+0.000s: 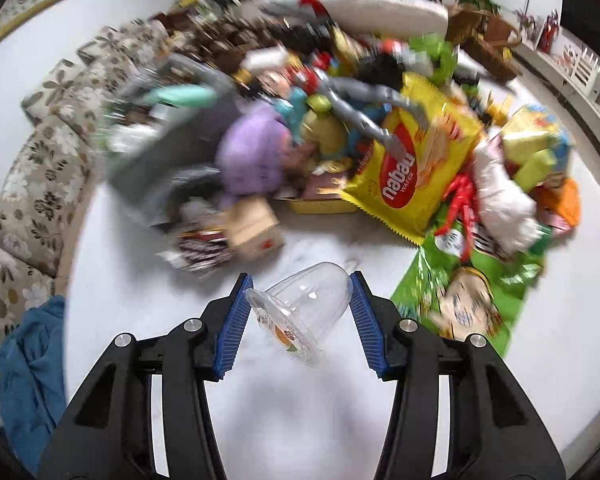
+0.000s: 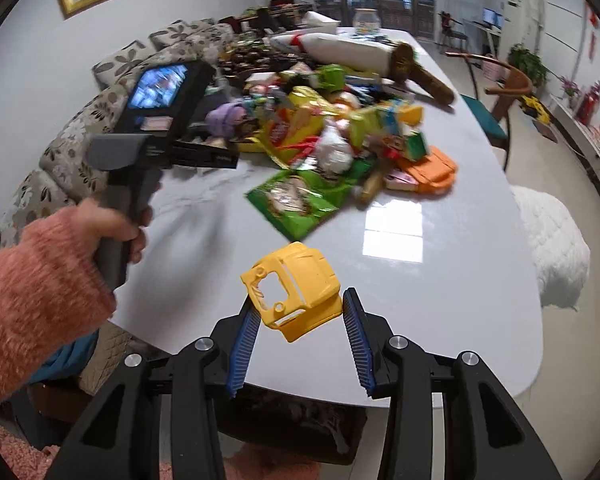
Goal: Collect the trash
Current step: 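Carry the yellow toy part down to the cardboard box and open the right gripper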
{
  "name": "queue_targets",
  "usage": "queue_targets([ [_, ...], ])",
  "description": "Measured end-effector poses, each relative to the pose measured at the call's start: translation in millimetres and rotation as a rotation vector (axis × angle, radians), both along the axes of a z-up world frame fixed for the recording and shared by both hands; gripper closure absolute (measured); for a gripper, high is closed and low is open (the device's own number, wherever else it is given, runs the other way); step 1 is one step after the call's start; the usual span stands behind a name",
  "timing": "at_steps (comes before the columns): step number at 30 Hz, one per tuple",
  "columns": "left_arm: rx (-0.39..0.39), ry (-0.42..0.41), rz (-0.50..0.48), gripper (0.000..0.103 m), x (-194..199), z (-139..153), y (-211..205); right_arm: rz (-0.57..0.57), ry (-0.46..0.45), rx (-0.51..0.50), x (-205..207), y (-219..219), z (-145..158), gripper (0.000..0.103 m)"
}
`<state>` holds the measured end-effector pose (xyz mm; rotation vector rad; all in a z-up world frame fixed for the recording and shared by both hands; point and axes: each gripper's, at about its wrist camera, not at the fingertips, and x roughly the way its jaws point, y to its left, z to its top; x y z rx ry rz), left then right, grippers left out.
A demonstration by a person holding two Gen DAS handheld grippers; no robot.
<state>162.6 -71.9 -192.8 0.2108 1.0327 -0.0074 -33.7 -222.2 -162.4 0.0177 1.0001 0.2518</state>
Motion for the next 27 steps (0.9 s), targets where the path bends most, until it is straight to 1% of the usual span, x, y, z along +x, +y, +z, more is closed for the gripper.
queue_targets([
  [3,-0.017,-0.047,0.003,0.054,-39.8,35.6,15.1,0.048,0.000,-0.003,-4.1,15.9,3.2,0.060],
  [5,-0.035,-0.049,0.002,0.054,-63.2,51.9,26.8,0.074,0.004,-0.006,-9.0,24.8,3.8,0.060],
  [6,-0.033,-0.048,0.011,0.054,-81.7,58.4,35.8,0.083,0.009,-0.008,-11.2,28.4,3.4,0.060],
  [8,-0.036,-0.034,0.024,0.054,-112.0,61.0,50.9,0.108,0.028,-0.009,-20.3,38.9,-0.8,0.060],
  [11,-0.028,0.018,0.034,0.054,-157.8,48.7,66.9,0.137,0.069,-0.014,-34.4,52.3,-12.1,0.060],
  [16,-0.046,0.188,0.080,0.054,-213.0,-8.2,93.9,0.164,0.181,-0.017,-63.1,70.9,-50.4,0.060],
  [18,-0.037,0.255,0.082,0.054,-232.4,-32.8,99.8,0.162,0.233,-0.020,-75.0,74.7,-70.6,0.060],
  [20,-0.031,0.331,0.074,0.054,-249.5,-61.7,102.0,0.156,0.290,-0.028,-87.0,77.2,-97.2,0.060],
  [21,-0.032,0.379,0.067,0.054,-257.6,-81.5,101.4,0.147,0.327,-0.033,-92.5,77.8,-115.2,0.060],
  [23,-0.040,0.440,0.060,0.054,-267.7,-113.2,100.2,0.122,0.369,-0.041,-99.0,77.2,-142.9,0.060],
  [24,-0.052,0.473,0.064,0.054,-271.1,-138.0,98.8,0.102,0.399,-0.044,-101.3,75.6,-165.2,0.060],
  [25,-0.059,0.495,0.065,0.054,-271.8,-157.4,96.7,0.089,0.418,-0.045,-101.9,74.3,-181.4,0.060],
  [26,-0.058,0.521,0.077,0.054,-271.6,-186.4,93.2,0.074,0.434,-0.044,-102.5,72.7,-199.9,0.060],
  [27,-0.067,0.539,0.078,0.054,-272.5,-203.3,91.2,0.062,0.441,-0.050,-101.9,71.4,-213.1,0.060],
])
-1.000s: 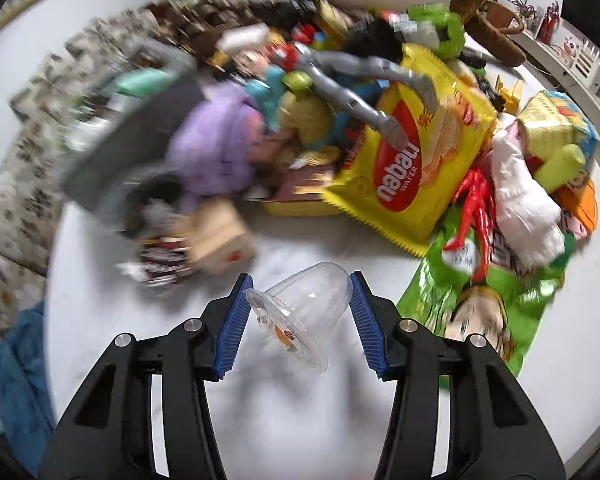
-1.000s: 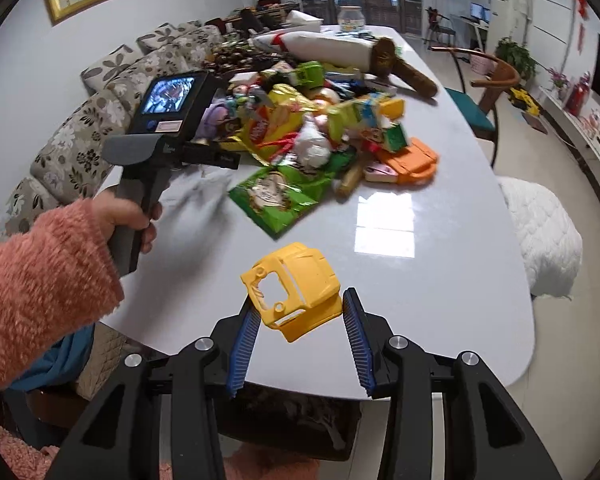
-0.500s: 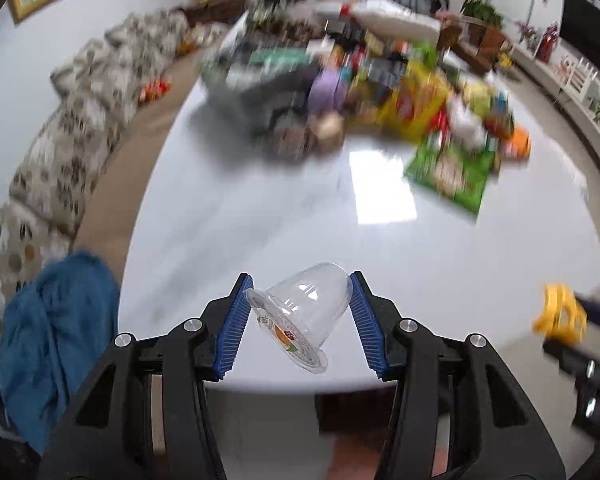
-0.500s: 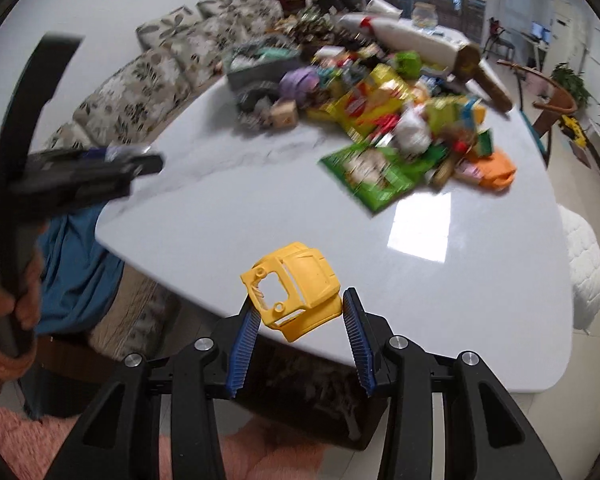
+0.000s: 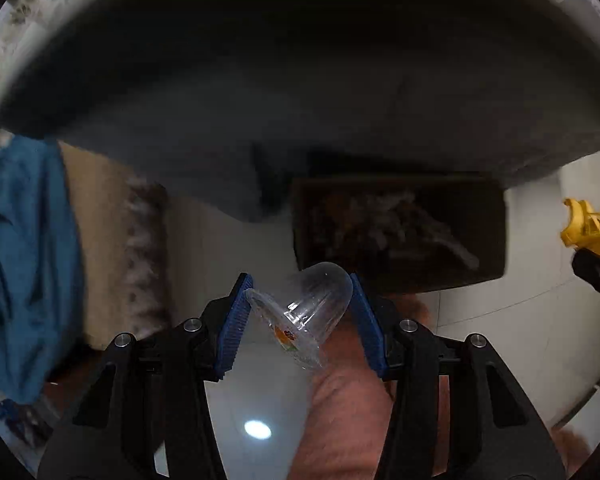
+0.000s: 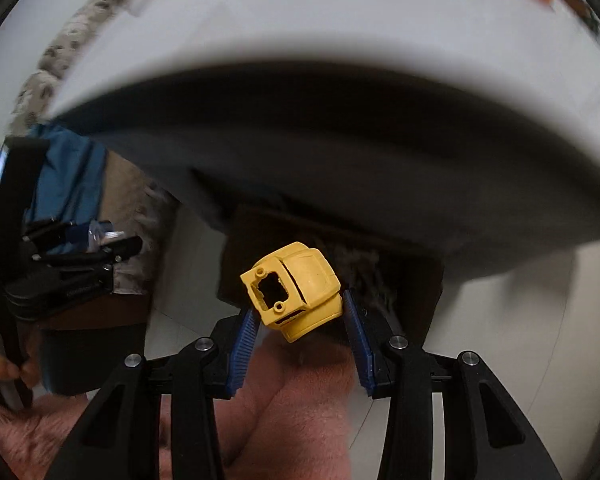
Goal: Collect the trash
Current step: 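Carry the yellow toy part down to the cardboard box and open the right gripper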
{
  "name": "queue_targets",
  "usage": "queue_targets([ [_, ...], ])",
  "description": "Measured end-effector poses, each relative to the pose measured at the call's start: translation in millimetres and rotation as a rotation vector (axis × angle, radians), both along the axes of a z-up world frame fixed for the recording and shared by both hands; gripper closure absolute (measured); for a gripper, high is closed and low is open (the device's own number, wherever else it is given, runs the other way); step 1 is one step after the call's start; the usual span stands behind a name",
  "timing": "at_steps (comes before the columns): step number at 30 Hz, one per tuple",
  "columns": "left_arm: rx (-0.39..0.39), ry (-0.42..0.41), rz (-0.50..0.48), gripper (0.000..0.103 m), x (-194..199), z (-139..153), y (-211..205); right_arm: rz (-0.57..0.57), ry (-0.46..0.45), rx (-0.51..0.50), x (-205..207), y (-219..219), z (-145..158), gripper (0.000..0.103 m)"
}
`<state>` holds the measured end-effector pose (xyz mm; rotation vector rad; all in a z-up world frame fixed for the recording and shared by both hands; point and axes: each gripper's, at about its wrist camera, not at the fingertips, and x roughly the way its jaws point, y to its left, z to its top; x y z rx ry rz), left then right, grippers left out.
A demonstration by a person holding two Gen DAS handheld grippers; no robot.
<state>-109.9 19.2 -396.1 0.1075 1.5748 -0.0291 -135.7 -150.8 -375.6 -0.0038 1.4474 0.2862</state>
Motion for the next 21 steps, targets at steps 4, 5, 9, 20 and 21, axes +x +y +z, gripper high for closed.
queue_targets([
  [4,-0.015,0.067,-0.001,0.053,-0.5,-78.9,-15.6,-0.091,0.028,-0.065,7.1,-13.0,-67.7,0.056],
  [5,-0.024,0.079,-0.007,0.047,-1.3,-93.7,-18.8,-0.125,0.032,-0.079,9.1,-18.4,-84.1,0.048],
  [9,-0.001,0.137,-0.057,0.023,-2.3,-148.8,-32.7,-0.190,0.029,-0.141,12.7,-34.7,-120.2,0.023],
  [20,0.007,0.170,-0.089,0.023,3.5,-137.3,-39.4,-0.238,0.021,-0.098,10.2,-56.5,-69.4,0.021],
  [21,0.002,0.155,-0.107,0.023,3.5,-119.8,-38.9,-0.228,0.012,-0.090,10.9,-57.3,-55.2,0.021],
])
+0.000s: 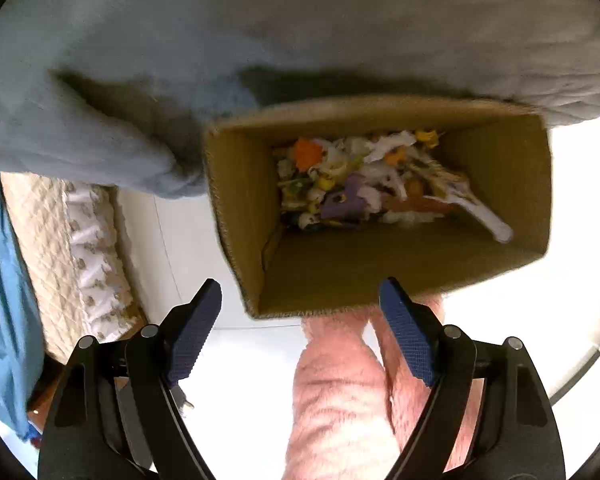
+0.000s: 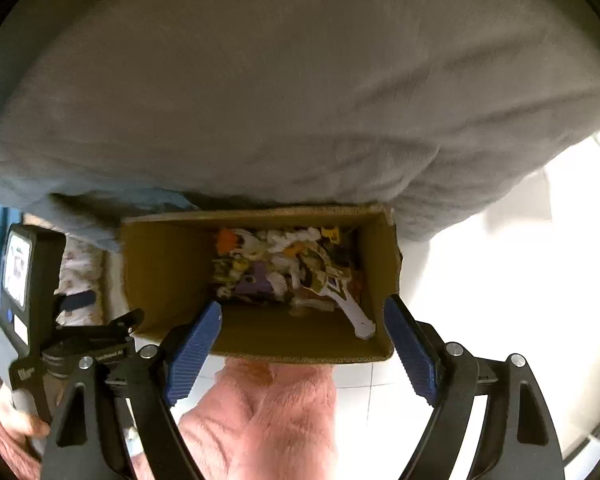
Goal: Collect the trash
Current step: 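Carry the yellow toy part down to the cardboard box and open the right gripper, then grasp the white crumpled tissue with the right gripper while the left grasps the red figure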
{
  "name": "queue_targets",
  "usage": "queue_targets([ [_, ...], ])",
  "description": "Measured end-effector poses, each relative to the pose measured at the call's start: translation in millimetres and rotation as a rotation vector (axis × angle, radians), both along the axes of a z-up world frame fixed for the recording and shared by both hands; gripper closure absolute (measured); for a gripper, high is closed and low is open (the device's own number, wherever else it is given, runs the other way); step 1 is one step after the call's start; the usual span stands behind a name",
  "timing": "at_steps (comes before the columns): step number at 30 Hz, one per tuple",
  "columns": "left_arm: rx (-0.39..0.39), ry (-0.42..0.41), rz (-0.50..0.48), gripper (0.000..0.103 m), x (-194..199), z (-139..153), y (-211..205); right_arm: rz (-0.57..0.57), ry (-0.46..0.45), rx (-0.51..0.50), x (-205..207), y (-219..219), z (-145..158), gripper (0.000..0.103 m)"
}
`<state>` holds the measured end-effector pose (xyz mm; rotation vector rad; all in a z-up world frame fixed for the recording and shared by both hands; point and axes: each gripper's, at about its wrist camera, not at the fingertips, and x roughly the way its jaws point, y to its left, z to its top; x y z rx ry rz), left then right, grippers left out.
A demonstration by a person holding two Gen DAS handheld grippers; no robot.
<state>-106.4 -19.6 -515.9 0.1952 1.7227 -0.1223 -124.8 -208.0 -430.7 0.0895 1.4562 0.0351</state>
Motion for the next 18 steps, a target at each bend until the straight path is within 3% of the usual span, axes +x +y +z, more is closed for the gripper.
queue_targets([
  [4,-0.053,-0.056,-0.053,0.023,-5.2,79.5,4.0,0.077,-0.124,0.096,-1.7,6.6,91.9,0.021],
  [6,-0.104,-0.107,-0.081,0.023,-7.2,132.4,3.5,0.102,-0.227,0.115,0.4,6.3,143.9,0.013],
  [8,-0.147,-0.209,-0.133,0.021,-2.9,192.4,-4.5,0.092,-0.314,0.133,4.2,2.3,179.4,0.011],
  [9,-0.165,-0.259,-0.151,0.015,1.3,213.6,-10.0,0.084,-0.367,0.134,8.7,-1.7,197.9,0.011],
  [12,-0.208,-0.413,-0.155,0.012,23.7,271.8,-18.5,0.068,-0.526,0.105,41.5,-8.2,234.0,0.009],
  [15,-0.221,-0.485,-0.072,0.012,51.2,296.9,-20.8,0.096,-0.638,0.067,103.0,-5.2,253.2,0.009],
  [18,-0.222,-0.471,0.000,0.012,67.7,297.1,-20.3,0.143,-0.639,0.007,180.7,0.4,248.6,0.015],
])
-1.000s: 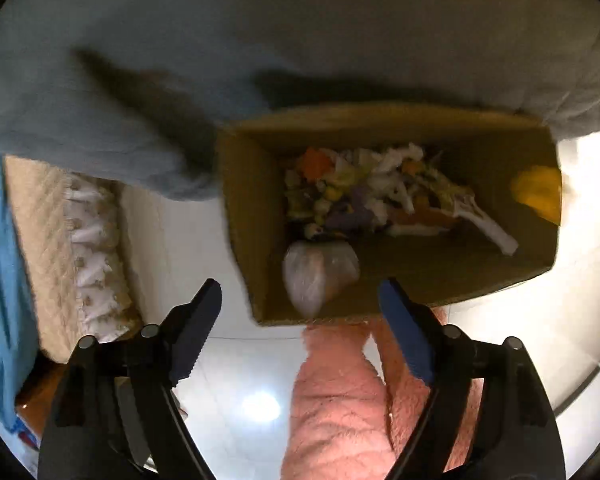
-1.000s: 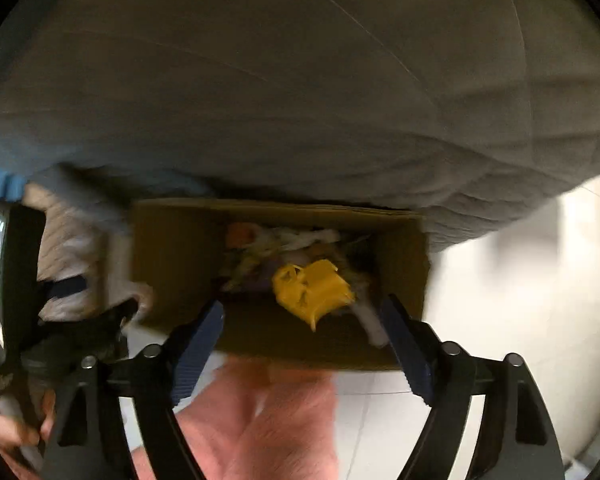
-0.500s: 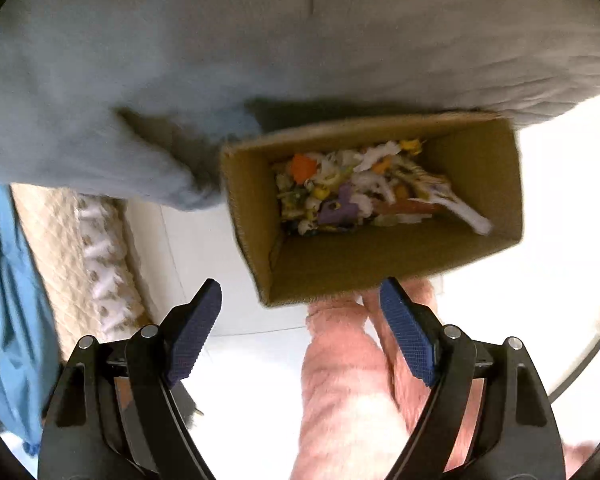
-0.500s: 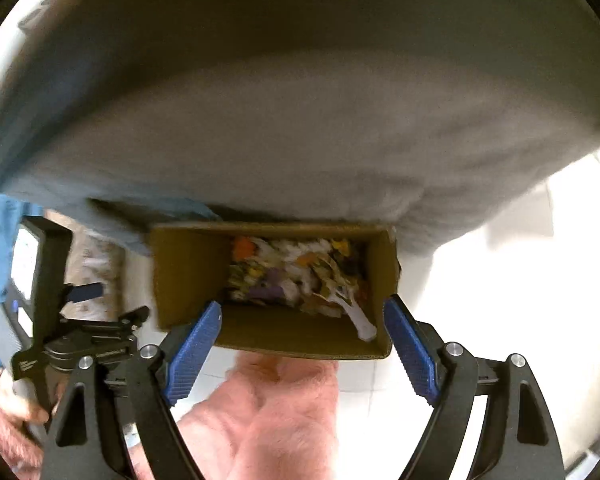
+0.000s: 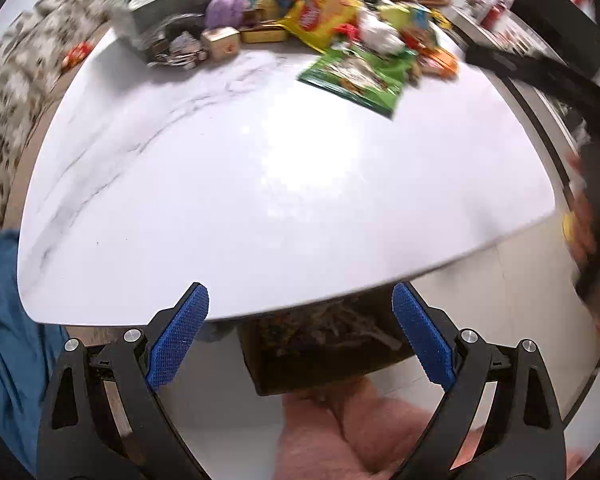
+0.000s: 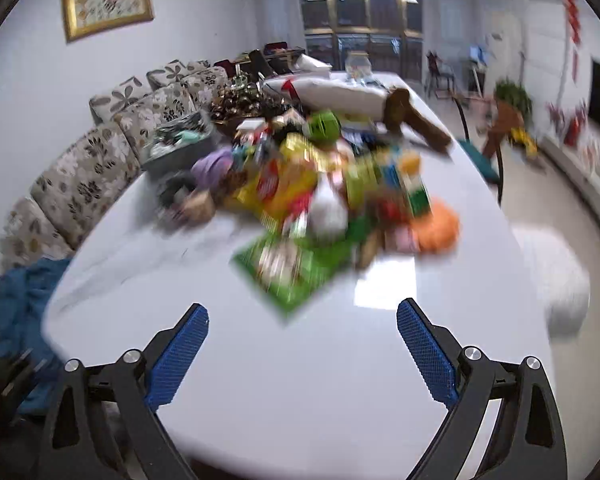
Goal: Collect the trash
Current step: 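Grasp the white crumpled tissue with the right gripper while the left grasps the red figure, then lower both tools to the cardboard box and release the tissue and red figure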
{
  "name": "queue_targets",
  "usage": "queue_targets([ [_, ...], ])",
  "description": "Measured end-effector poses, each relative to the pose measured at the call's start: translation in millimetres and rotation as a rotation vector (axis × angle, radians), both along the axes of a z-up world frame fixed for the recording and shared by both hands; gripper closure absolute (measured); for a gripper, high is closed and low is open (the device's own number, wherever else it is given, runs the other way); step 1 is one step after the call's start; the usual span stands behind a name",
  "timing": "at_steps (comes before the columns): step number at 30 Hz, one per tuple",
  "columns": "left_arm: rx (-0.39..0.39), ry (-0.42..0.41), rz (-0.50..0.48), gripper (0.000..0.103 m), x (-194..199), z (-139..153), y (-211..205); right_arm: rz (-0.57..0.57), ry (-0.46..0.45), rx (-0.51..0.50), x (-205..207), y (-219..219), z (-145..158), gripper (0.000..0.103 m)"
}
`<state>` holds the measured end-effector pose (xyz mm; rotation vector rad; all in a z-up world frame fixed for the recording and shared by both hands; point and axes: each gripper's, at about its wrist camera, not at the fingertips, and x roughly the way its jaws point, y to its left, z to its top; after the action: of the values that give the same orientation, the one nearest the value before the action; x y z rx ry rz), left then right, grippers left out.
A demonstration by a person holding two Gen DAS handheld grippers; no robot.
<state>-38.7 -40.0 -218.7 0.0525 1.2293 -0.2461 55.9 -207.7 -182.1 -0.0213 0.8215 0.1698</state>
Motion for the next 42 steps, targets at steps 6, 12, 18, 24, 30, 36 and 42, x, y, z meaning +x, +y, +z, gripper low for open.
queue_targets([
  [6,0.046,0.013,0.067,0.012,3.7,1.2,13.2,-0.027,0.138,-0.130,116.5,7.9,-41.9,0.031],
  [12,0.059,0.040,0.123,0.012,6.5,-2.2,32.2,-0.005,0.208,-0.072,118.2,-3.3,-57.8,0.066],
  [18,0.055,0.007,0.074,0.012,48.8,-5.1,10.3,-0.022,0.212,0.181,31.0,-56.8,-26.5,0.065],
  [24,-0.023,-0.032,-0.017,0.012,138.6,-5.1,-45.0,-0.119,0.210,0.269,-49.5,-106.4,-11.3,0.063],
  [30,-0.030,-0.068,-0.018,0.012,233.7,-9.5,-98.7,-0.169,0.181,0.233,-92.4,-120.5,-7.9,0.061],
  [36,-0.013,0.043,0.009,0.064,273.5,-36.1,-113.1,-0.190,0.190,0.255,-112.6,-127.9,-13.1,0.061],
  [42,-0.090,0.058,-0.024,0.097,258.1,-22.4,-101.2,-0.165,0.203,0.265,-109.3,-120.0,-16.6,0.060],
])
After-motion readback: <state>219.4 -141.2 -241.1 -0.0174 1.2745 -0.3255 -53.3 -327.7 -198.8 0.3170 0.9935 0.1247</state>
